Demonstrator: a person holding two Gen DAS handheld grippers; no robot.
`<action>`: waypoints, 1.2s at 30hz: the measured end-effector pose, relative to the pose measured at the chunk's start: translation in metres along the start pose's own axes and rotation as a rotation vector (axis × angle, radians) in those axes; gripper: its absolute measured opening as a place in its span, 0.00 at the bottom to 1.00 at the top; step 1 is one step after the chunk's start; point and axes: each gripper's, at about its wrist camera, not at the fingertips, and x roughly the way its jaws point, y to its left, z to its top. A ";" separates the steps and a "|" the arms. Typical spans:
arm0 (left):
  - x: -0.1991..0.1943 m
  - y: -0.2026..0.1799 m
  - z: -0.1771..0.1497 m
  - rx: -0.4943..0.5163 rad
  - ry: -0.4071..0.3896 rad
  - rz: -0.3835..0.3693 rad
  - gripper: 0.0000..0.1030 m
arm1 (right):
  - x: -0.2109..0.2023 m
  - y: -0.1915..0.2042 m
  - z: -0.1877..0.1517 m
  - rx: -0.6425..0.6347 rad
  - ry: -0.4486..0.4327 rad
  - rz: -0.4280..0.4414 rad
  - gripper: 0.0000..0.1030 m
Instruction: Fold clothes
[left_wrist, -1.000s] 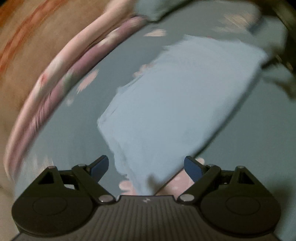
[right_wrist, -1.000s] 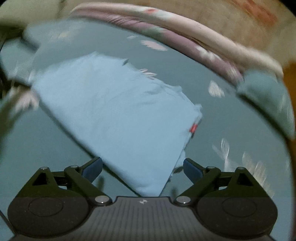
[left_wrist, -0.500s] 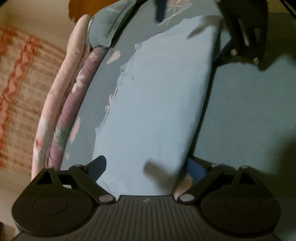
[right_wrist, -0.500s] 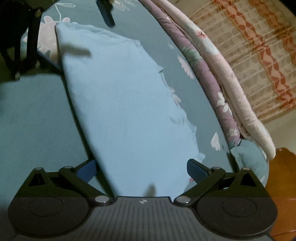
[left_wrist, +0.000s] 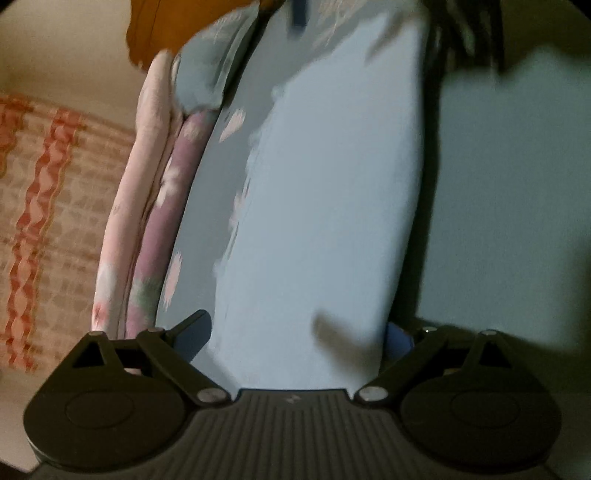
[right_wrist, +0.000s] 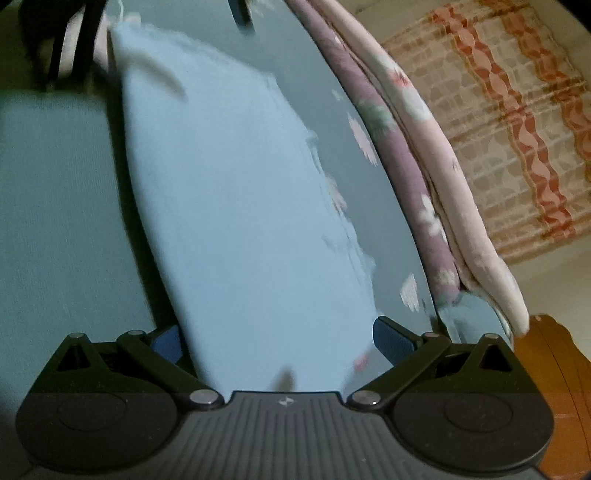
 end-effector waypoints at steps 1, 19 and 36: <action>0.002 0.002 -0.007 -0.003 0.017 0.008 0.92 | 0.000 -0.001 -0.004 -0.001 0.008 -0.005 1.00; 0.013 0.005 -0.018 0.010 0.060 0.029 0.92 | 0.003 0.007 -0.005 -0.075 -0.001 -0.039 0.95; 0.009 -0.027 -0.012 0.069 0.031 -0.020 0.12 | -0.002 0.025 -0.012 -0.127 -0.014 0.000 0.29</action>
